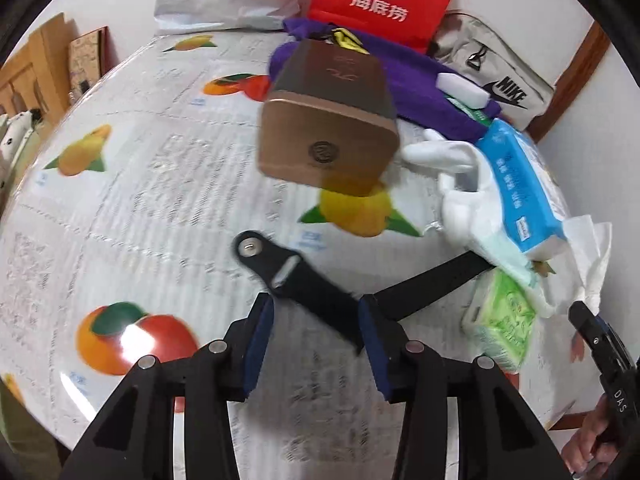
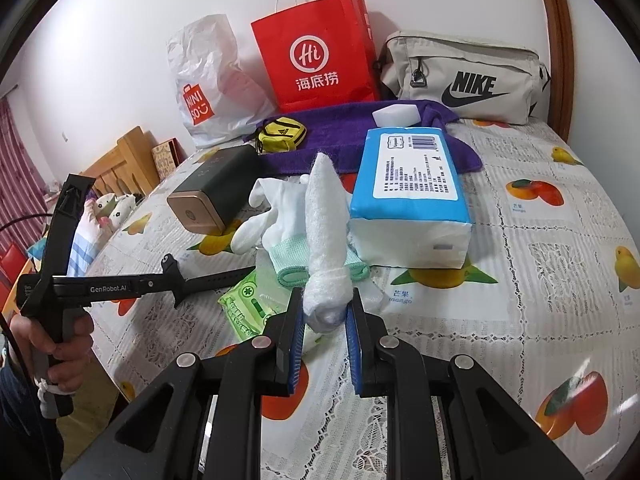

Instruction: Organize soft objects

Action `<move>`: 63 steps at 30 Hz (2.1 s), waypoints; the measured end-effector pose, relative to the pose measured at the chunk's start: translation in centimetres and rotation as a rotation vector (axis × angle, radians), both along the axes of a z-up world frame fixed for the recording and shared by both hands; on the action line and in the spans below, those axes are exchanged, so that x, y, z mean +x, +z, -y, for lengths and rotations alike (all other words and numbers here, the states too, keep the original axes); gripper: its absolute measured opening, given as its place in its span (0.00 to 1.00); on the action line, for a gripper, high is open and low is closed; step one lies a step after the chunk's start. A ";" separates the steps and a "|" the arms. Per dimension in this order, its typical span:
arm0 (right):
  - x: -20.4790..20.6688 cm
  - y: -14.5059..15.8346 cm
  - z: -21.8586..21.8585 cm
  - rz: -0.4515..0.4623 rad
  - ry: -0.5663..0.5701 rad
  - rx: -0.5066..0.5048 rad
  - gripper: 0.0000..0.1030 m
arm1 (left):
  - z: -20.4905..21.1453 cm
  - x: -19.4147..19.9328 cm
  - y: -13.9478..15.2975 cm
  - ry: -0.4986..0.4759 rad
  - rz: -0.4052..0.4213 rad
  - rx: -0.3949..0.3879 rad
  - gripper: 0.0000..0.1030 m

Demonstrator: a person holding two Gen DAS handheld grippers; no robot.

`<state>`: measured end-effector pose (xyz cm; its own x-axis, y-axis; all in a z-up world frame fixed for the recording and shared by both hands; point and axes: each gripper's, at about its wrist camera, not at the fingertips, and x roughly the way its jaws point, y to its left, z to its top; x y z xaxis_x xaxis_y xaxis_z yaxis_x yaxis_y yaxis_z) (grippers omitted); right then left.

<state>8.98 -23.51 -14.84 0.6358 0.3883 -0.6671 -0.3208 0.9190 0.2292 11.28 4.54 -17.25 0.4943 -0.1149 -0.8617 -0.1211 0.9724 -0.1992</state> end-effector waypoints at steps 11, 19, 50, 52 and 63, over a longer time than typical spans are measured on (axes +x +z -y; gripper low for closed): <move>-0.1 0.6 1.6 0.015 -0.014 0.045 0.19 | 1.8 2.7 -0.1 0.043 0.025 0.185 0.39; 0.0 0.2 2.0 0.010 -0.026 0.033 0.19 | 2.4 2.0 -0.1 -0.012 0.060 0.208 0.22; 0.6 4.1 3.6 0.091 -0.079 -0.087 0.19 | 0.5 0.8 2.6 -0.053 0.124 0.061 0.23; 1.0 4.4 3.4 0.095 -0.076 -0.090 0.19 | 0.2 0.9 3.4 -0.048 0.137 0.060 0.23; 4.0 6.6 2.0 0.127 -0.044 -0.093 0.19 | -1.0 2.7 7.8 -0.039 0.212 0.066 0.23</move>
